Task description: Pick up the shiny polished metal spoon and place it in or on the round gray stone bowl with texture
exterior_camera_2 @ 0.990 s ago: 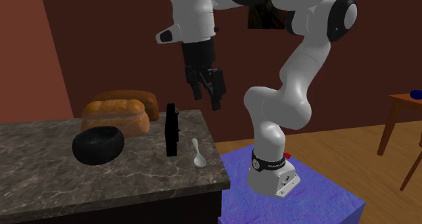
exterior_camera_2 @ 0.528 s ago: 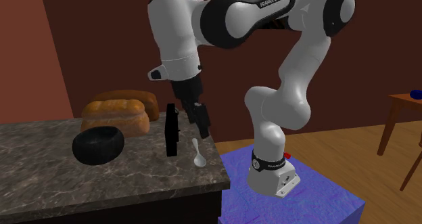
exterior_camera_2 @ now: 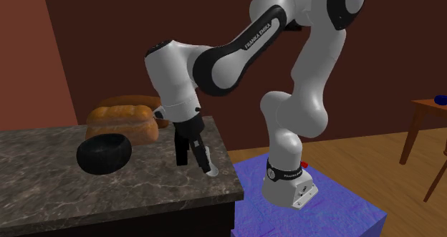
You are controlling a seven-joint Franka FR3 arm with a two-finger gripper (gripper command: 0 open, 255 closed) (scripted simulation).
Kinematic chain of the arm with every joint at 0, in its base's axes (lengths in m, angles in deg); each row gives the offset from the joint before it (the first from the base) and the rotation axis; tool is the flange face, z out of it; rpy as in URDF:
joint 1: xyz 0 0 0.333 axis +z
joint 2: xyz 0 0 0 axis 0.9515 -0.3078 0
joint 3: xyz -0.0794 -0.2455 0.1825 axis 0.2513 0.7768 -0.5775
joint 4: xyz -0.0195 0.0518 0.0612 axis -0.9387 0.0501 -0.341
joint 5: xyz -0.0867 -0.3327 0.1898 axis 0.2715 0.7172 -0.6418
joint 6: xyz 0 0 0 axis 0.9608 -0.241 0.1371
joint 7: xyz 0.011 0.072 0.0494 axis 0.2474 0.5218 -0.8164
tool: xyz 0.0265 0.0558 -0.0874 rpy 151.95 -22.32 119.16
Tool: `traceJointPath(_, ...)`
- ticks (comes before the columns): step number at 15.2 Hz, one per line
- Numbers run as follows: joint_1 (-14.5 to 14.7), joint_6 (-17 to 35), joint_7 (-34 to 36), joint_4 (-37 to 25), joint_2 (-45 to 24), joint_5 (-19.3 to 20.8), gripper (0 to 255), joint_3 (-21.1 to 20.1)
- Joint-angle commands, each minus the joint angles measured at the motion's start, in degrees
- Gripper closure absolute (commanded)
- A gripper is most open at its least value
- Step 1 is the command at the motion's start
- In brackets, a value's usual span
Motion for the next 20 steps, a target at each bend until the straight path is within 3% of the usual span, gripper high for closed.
traceJointPath(1,-0.20,2.28,0.35,1.41,-1.02,0.10,0,0.05)
traceJointPath(7,-0.31,7.17,0.42,4.99,-2.33,0.29,0,0.15)
traceJointPath(14,-0.31,7.17,0.42,4.97,-2.34,0.29,0,0.15)
traceJointPath(15,-0.31,7.17,0.42,4.97,-2.34,0.29,255,0.15)
traceJointPath(20,-0.31,7.17,0.42,4.97,-2.34,0.29,255,0.15)
